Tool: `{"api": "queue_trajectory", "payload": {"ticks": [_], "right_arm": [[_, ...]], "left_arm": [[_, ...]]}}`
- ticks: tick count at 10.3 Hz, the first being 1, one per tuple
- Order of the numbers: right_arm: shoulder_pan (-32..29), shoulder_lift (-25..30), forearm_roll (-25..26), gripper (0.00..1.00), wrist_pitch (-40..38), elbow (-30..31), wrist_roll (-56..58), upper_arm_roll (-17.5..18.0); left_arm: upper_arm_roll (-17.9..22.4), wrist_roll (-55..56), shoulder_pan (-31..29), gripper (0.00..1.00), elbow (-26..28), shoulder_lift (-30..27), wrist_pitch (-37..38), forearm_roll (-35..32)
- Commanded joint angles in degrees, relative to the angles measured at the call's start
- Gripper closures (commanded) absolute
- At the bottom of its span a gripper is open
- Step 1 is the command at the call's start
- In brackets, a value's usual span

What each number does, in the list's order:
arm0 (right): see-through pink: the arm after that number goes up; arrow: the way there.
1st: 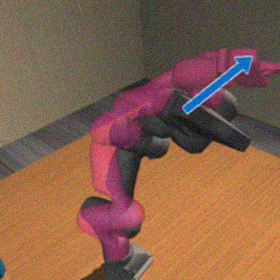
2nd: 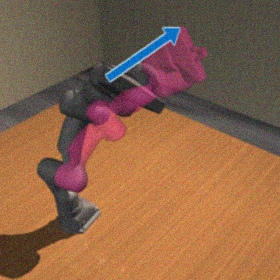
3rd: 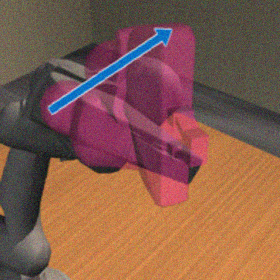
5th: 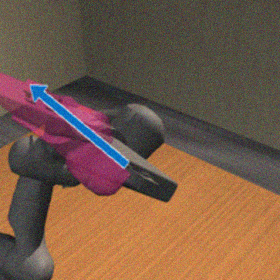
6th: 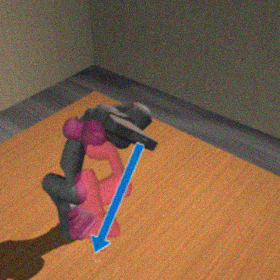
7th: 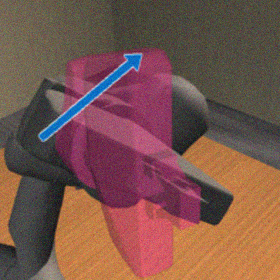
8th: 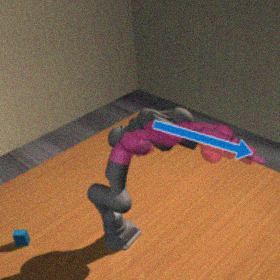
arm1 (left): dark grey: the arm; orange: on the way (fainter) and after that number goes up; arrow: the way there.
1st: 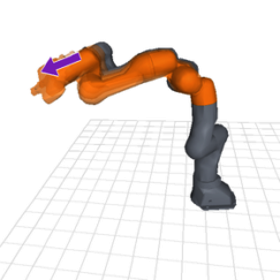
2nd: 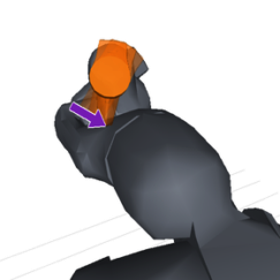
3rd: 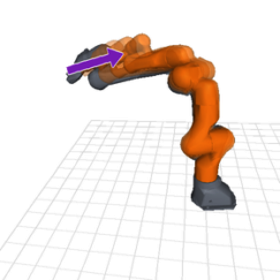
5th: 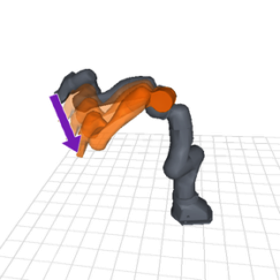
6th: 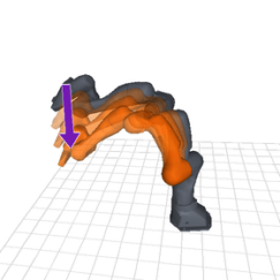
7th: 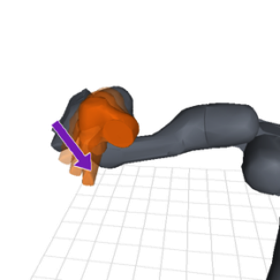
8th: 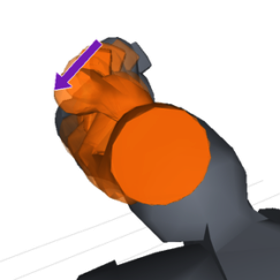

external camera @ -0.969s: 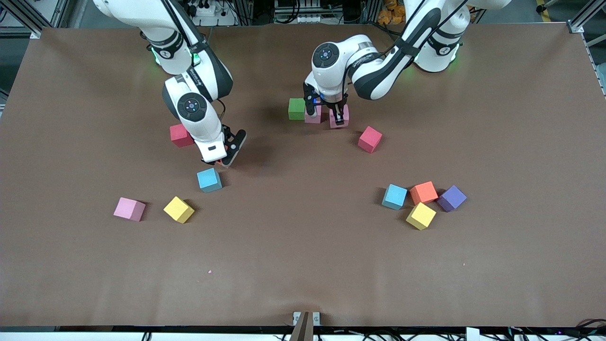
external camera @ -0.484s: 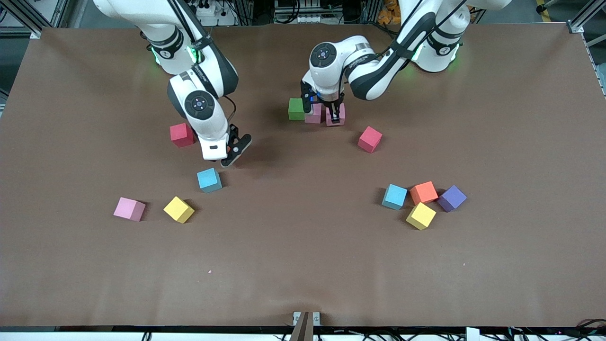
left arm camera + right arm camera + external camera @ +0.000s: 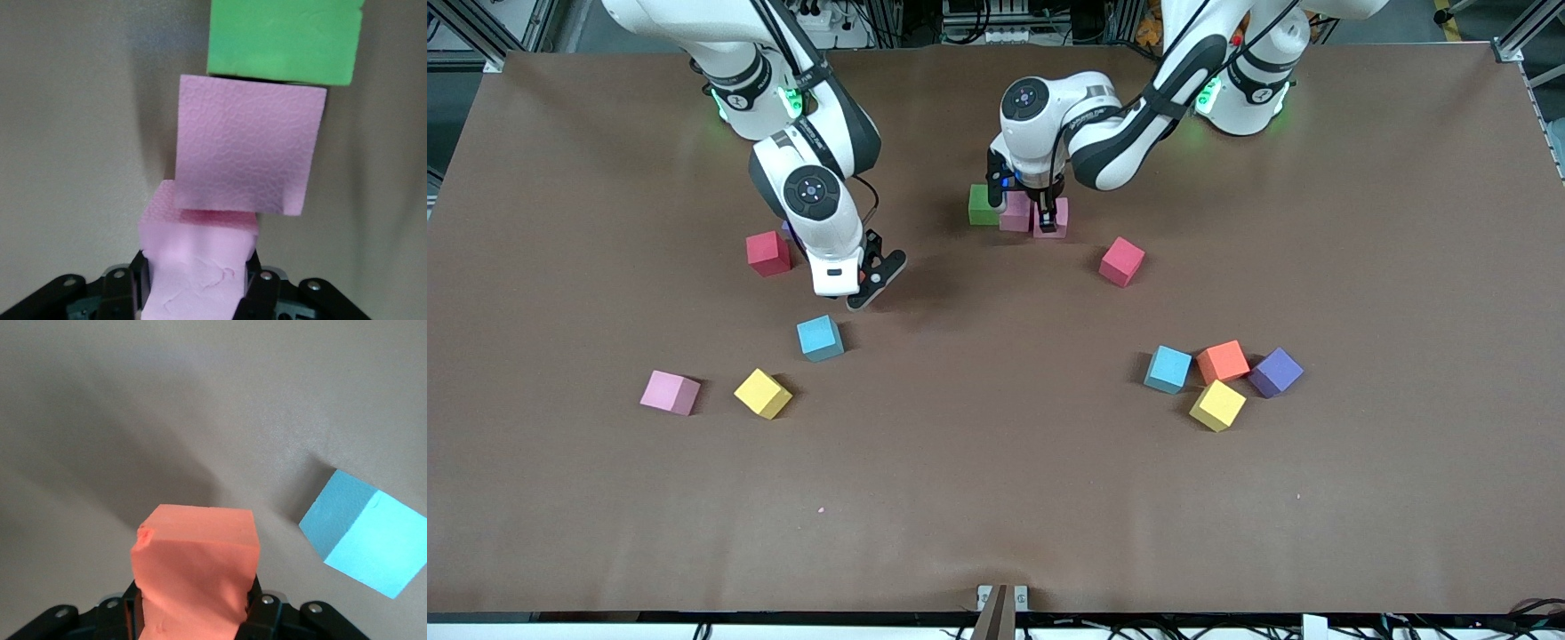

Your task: Form number 2 with 11 blocks

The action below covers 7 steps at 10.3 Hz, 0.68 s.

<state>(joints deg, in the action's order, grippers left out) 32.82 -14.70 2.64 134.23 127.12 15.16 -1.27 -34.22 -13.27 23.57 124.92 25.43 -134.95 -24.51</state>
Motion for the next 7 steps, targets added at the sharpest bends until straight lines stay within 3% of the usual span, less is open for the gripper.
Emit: {"api": "queue_trajectory", "payload": {"ticks": [1, 7], "right_arm": [[0.2, 0.5, -0.4, 0.72, -0.8, -0.1, -3.3, 0.2], [1.4, 0.5, -0.4, 0.72, -0.7, -0.1, -5.5, 0.1]], "left_arm": [[-0.1, 2.4, -0.1, 0.96, -0.1, 0.9, -0.9, -2.1], [-1.0, 5.0, -0.1, 0.96, 1.0, 0.4, -0.7, -2.1]]}}
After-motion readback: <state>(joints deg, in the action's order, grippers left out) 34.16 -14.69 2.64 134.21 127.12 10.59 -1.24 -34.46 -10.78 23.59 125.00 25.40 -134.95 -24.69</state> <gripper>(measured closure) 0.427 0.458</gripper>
